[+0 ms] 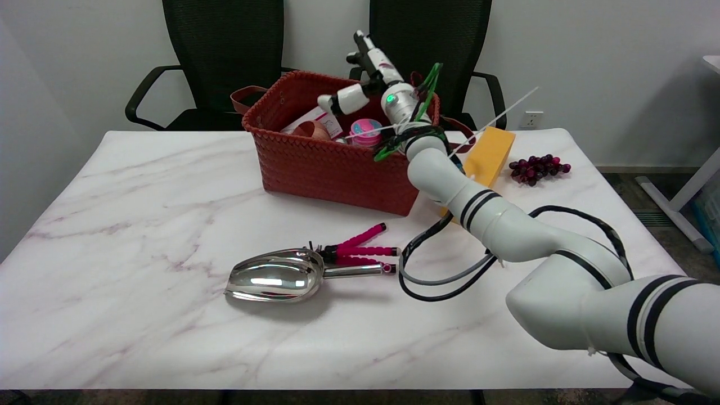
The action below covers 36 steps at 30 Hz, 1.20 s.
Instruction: Place the wooden mortar into the brown storage basket.
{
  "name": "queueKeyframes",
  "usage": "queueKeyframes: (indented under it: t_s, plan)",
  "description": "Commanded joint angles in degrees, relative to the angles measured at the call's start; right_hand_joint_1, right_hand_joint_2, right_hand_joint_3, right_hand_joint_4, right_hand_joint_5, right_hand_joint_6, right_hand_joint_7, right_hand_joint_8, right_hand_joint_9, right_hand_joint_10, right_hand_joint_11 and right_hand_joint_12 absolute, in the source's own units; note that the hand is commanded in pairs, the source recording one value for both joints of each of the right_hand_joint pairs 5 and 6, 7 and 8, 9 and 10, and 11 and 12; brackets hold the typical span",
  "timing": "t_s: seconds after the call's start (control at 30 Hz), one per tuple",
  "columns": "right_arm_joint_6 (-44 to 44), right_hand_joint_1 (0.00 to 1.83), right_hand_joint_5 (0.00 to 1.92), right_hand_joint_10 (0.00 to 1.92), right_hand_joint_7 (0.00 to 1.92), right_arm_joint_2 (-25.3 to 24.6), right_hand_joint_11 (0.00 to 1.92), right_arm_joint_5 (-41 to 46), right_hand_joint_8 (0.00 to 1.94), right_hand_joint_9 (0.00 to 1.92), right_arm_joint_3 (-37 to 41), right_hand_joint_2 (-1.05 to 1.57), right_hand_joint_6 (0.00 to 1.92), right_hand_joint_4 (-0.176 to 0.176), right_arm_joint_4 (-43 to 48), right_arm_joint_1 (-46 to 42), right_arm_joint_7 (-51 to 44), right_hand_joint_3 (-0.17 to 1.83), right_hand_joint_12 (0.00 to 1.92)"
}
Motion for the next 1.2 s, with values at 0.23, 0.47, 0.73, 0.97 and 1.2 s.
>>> queueKeyframes:
  t_s: [0.23, 0.47, 0.73, 0.97, 1.2]
  plan:
    - [42.1, 1.09, 0.1, 0.33, 0.39, 13.9, 0.2, 1.4, 0.39, 0.33, -0.2, 0.7, 0.1, 0.0, 48.3, -30.9, -3.0, 0.78, 0.2]
    - [58.3, 1.03, 0.13, 0.38, 0.61, 14.0, 0.23, 1.0, 0.61, 0.38, 0.3, 1.01, 0.13, 0.0, 50.5, -44.0, -2.5, 0.86, 0.23]
    - [73.7, 1.0, 0.26, 0.4, 0.71, 14.0, 0.26, 0.1, 0.71, 0.4, -1.2, 1.05, 0.26, 0.0, 43.6, -50.7, 13.5, 0.95, 0.26]
    - [80.5, 0.93, 0.36, 0.43, 0.72, 13.9, 0.28, 1.6, 0.72, 0.43, -3.8, 1.09, 0.36, 0.0, 36.7, -51.0, 22.9, 0.97, 0.28]
    - [82.8, 0.93, 0.33, 0.44, 0.72, 13.8, 0.28, 4.3, 0.72, 0.44, -4.7, 1.09, 0.33, 0.0, 35.4, -51.8, 23.4, 0.95, 0.28]
